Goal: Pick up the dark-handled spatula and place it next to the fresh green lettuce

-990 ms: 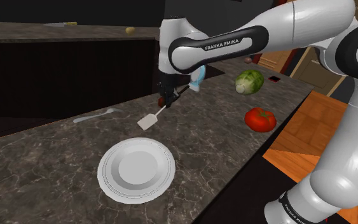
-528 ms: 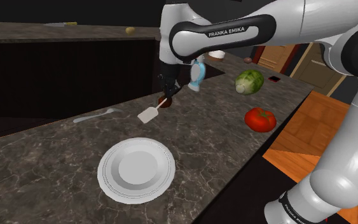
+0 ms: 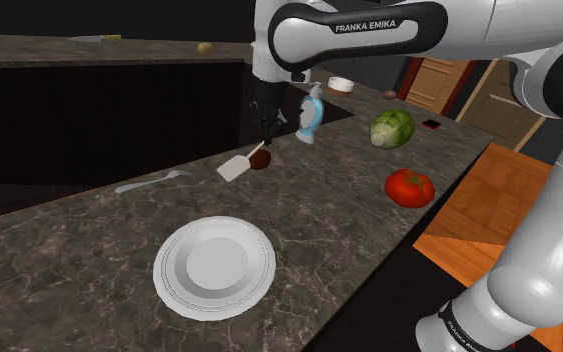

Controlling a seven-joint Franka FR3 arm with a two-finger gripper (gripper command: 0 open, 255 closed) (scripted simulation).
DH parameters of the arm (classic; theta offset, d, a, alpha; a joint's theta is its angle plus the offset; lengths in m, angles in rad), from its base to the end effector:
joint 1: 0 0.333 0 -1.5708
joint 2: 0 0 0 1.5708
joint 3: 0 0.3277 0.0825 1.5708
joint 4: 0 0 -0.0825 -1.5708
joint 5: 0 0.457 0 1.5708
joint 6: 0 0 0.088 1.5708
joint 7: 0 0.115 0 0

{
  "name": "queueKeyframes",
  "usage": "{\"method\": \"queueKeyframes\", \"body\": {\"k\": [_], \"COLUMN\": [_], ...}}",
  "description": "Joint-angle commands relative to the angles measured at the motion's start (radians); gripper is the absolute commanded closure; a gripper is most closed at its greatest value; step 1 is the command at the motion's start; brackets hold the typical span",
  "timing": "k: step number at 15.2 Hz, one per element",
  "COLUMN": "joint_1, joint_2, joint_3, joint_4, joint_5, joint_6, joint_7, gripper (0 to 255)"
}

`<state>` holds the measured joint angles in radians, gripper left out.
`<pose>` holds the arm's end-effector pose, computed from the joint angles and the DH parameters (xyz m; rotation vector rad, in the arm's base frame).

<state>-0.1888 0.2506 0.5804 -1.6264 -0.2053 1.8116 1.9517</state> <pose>0.6625 0.2212 0.4761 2.2424 -2.1345 0.0752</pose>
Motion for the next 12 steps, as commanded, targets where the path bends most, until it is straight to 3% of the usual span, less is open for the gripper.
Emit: {"method": "queueKeyframes", "body": {"k": [1,12], "joint_1": [0.002,0.018], "joint_2": [-0.002,0.006], "joint_3": [0.001,0.007], "joint_4": [0.024,0.183], "joint_5": [0.002,0.001], "joint_6": [-0.026,-0.177], "joint_7": [-0.002,-0.013], "gripper": [255,255]}}
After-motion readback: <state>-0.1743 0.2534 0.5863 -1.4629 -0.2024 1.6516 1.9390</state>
